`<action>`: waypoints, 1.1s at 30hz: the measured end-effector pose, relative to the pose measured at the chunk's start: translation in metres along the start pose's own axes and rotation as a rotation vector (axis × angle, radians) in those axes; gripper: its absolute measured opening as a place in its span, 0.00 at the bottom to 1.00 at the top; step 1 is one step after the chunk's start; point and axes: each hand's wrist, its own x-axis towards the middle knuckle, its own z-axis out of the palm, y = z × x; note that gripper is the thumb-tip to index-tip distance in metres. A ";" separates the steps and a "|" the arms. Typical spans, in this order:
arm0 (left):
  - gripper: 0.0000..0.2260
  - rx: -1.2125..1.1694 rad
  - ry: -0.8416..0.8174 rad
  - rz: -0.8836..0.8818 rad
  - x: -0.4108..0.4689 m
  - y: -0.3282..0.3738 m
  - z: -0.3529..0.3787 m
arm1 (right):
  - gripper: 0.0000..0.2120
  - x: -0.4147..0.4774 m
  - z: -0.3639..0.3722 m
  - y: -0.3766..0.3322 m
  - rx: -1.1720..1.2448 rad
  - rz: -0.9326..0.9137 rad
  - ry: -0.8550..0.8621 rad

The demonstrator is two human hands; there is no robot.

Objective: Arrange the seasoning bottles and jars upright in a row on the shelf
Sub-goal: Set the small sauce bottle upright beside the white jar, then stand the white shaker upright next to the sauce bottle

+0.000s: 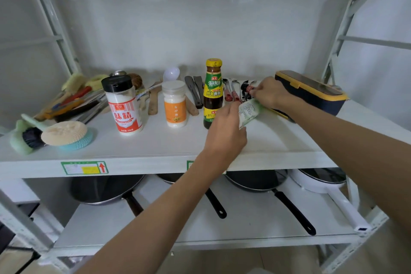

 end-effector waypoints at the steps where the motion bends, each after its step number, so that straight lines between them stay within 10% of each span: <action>1: 0.27 0.020 -0.021 -0.047 0.004 0.003 0.005 | 0.13 0.001 0.003 0.003 -0.023 0.012 -0.015; 17: 0.21 0.341 -0.136 -0.229 0.039 0.006 0.032 | 0.08 0.009 0.022 0.004 0.233 0.189 -0.084; 33: 0.26 -0.108 -0.036 -0.396 0.033 0.008 0.040 | 0.15 -0.009 -0.012 -0.020 -0.109 -0.106 0.214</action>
